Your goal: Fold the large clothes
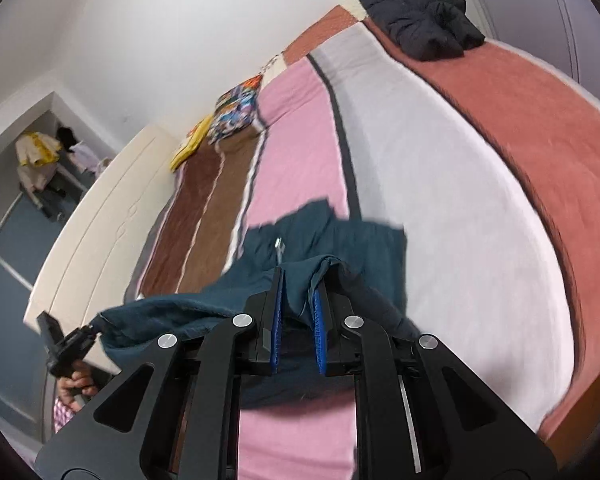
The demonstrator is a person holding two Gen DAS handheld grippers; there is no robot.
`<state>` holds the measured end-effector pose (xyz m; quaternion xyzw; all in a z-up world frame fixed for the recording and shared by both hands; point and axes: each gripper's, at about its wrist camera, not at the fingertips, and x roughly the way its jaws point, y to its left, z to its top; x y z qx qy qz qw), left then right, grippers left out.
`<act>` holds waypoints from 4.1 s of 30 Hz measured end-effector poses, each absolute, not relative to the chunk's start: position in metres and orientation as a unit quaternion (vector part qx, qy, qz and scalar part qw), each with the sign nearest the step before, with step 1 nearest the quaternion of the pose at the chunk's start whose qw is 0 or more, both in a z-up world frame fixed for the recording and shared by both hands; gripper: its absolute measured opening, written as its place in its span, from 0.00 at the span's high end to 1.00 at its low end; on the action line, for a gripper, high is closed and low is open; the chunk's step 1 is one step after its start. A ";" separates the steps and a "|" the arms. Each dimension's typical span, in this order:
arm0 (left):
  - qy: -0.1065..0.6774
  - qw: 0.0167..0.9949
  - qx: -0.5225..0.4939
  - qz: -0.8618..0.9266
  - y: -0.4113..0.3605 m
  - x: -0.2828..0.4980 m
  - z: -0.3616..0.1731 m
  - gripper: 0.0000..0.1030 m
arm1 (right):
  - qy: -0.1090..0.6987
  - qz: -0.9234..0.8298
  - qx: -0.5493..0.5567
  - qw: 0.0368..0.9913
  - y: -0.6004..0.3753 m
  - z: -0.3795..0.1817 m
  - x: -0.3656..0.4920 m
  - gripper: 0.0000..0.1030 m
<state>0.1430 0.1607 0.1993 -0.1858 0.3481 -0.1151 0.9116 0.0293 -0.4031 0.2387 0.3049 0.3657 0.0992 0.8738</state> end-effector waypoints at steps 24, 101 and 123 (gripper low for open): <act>0.501 0.848 -0.173 -0.016 0.136 0.442 0.000 0.89 | 0.527 -0.010 0.284 0.801 -0.427 -0.003 0.322 0.87; 0.521 0.816 -0.068 -0.241 -0.040 0.217 -0.054 0.74 | 0.605 0.125 0.101 0.780 -0.185 0.000 0.361 1.00; 0.457 0.857 -0.197 -0.131 0.090 0.139 0.016 0.31 | 0.515 0.147 0.075 0.841 -0.189 0.099 0.182 0.94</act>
